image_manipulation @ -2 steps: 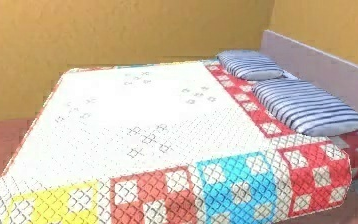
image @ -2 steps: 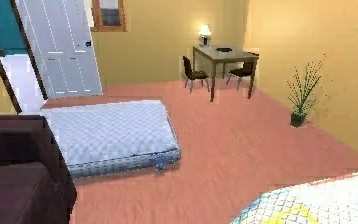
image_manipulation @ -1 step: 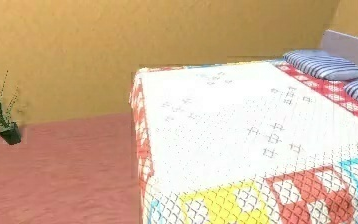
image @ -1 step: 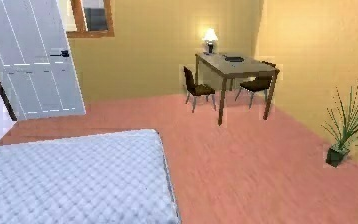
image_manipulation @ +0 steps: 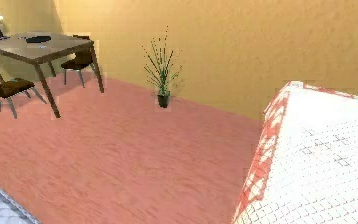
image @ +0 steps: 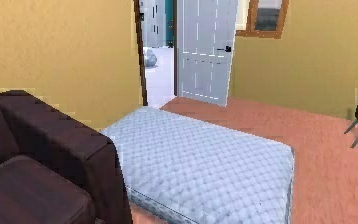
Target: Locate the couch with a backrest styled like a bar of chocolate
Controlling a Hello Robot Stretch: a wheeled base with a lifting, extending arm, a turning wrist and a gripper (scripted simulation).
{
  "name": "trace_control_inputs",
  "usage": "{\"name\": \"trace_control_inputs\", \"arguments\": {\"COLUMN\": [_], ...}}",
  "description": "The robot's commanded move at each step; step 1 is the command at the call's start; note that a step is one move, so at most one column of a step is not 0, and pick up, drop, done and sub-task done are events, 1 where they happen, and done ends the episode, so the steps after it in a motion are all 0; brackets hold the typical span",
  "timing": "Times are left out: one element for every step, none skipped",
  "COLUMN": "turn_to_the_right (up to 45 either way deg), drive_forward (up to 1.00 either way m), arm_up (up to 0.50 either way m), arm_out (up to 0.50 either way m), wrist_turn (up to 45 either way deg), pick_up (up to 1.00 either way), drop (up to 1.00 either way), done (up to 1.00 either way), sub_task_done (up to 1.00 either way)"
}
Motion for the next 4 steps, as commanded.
{"name": "trace_control_inputs", "arguments": {"turn_to_the_right": [0.0,45.0,21.0,0.0], "drive_forward": [0.05,0.00,0.00,0.70], "arm_up": [0.00,0.00,0.00,0.00], "arm_out": [0.00,0.00,0.00,0.00], "wrist_turn": [0.0,0.0,0.0,0.0], "pick_up": [0.00,0.00,0.00,0.00], "drop": [0.00,0.00,0.00,0.00], "done": [0.00,0.00,0.00,0.00], "sub_task_done": [0.00,0.00,0.00,0.00]}}
